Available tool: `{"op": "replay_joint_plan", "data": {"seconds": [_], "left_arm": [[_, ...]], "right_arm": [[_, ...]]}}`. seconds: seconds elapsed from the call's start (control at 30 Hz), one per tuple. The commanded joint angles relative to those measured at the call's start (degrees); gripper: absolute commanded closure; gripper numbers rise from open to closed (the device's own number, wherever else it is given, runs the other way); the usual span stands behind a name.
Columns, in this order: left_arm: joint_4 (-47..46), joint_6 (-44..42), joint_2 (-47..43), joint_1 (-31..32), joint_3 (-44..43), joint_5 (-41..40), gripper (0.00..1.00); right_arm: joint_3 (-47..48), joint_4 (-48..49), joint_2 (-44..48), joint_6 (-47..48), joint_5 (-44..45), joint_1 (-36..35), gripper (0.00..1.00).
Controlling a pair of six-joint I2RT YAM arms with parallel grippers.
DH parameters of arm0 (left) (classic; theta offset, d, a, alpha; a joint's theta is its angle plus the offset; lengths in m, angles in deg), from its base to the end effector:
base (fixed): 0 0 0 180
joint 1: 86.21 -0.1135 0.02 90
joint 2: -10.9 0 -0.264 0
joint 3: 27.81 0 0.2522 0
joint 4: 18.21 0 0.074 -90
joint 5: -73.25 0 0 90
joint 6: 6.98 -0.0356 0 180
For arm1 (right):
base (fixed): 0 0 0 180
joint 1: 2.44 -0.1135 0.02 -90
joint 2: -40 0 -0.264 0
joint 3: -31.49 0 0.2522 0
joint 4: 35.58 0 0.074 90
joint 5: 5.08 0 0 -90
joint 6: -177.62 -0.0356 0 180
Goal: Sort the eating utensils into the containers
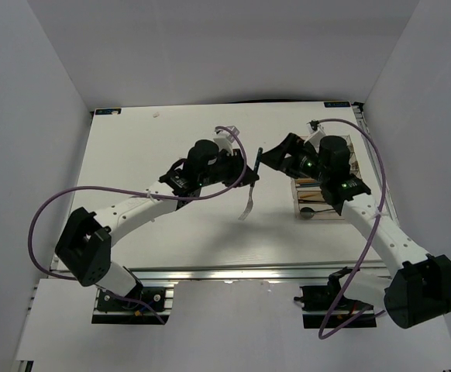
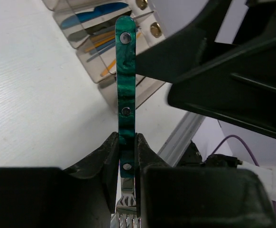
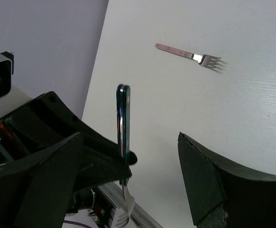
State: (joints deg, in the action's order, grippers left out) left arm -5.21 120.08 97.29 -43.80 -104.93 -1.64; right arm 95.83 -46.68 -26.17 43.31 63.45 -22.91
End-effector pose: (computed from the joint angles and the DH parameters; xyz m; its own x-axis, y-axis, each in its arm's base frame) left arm 0.2541 -0.2446 0.2953 -0.7230 -0.1276 -0.6789 0.4931 0.5930 -0.6365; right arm 0.2482 0.1066 0.3230 -0.6108 0.4659 -0.6402 -0.3256 0.5893 0.7394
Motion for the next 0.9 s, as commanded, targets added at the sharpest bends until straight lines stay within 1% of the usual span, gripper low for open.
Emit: {"op": "replay_joint_plan", "data": {"seconds": [0.0,0.03,0.13,0.2,0.23,0.27,0.3,0.33,0.37,0.43,0.47,0.53,0.57,0.6,0.63,0.67,0.7,0.73,0.8,0.83,0.87], "left_arm": [[-3.99,2.93,-0.08,1.00,-1.24,2.99,1.00],[-3.99,2.93,0.27,1.27,-1.51,3.08,1.00],[-3.73,2.58,0.71,2.32,-2.21,3.08,1.00],[-3.90,2.49,0.97,2.85,-2.39,3.60,1.00],[-3.90,2.41,1.15,2.94,-2.39,3.78,1.00],[-3.73,2.23,1.15,2.94,-2.39,3.35,1.00],[-3.47,1.97,1.15,3.03,-2.39,3.08,1.00],[-2.77,1.44,1.06,3.03,-2.65,2.12,1.00],[-2.33,1.00,1.06,3.03,-2.83,2.11,1.00],[-0.93,0.21,1.15,2.94,-4.05,1.50,0.99],[0.22,-1.18,1.06,3.03,-4.67,1.15,0.87],[4.60,-2.95,0.63,2.94,-6.25,-2.79,0.60],[9.06,-4.26,0.10,3.03,-7.39,-4.72,0.48],[11.37,-4.97,-1.47,3.03,-7.83,-7.18,0.06],[13.65,-5.76,-2.53,3.03,-8.19,-12.60,0.02],[17.94,-6.99,-3.76,3.03,-8.54,-15.26,0.02],[20.24,-7.61,-6.21,2.94,-8.72,-18.60,0.02],[23.66,-8.83,-7.63,2.94,-8.63,-22.98,0.02],[26.40,-10.42,-10.61,2.94,-7.15,-26.00,0.02],[27.46,-11.30,-13.67,2.94,-6.18,-27.84,0.02],[29.21,-13.13,-15.18,2.94,-4.95,-28.64,0.02]], "right_arm": [[4.86,-2.91,-2.28,2.74,4.68,-1.94,0.16],[5.65,-5.88,-2.82,3.00,5.38,-2.90,0.16],[6.89,-6.61,-4.40,2.83,6.01,-4.05,0.19],[7.42,-6.61,-5.63,2.31,5.83,-4.67,0.30],[7.68,-6.87,-5.98,2.13,5.74,-5.28,0.39],[7.94,-7.22,-6.25,1.87,5.74,-5.46,0.60],[8.03,-7.31,-6.34,1.17,5.74,-5.72,0.69],[7.86,-6.88,-6.16,0.73,6.00,-5.98,0.87],[7.42,-6.44,-5.81,0.29,6.01,-6.07,0.99],[6.89,-6.17,-5.11,-0.77,6.70,-6.07,1.00],[7.07,-6.69,-5.02,-0.86,8.01,-6.07,1.00],[8.64,-8.62,-5.02,-0.51,10.82,-5.03,1.00],[9.26,-9.85,-5.19,-0.60,13.80,-4.15,1.00],[9.61,-11.08,-5.20,-1.03,14.96,-2.75,1.00],[9.53,-11.09,-5.11,-2.52,16.28,0.83,1.00],[9.27,-11.01,-5.02,-3.84,18.99,2.87,1.00],[8.92,-9.79,-5.19,-4.81,20.14,5.15,1.00],[8.48,-9.69,-5.46,-7.25,24.07,9.35,1.00],[8.74,-9.69,-6.94,-9.55,28.57,12.89,1.00],[9.09,-9.60,-7.65,-10.69,30.16,16.39,1.00],[10.05,-9.51,-8.53,-13.49,33.13,17.99,1.00]]}}
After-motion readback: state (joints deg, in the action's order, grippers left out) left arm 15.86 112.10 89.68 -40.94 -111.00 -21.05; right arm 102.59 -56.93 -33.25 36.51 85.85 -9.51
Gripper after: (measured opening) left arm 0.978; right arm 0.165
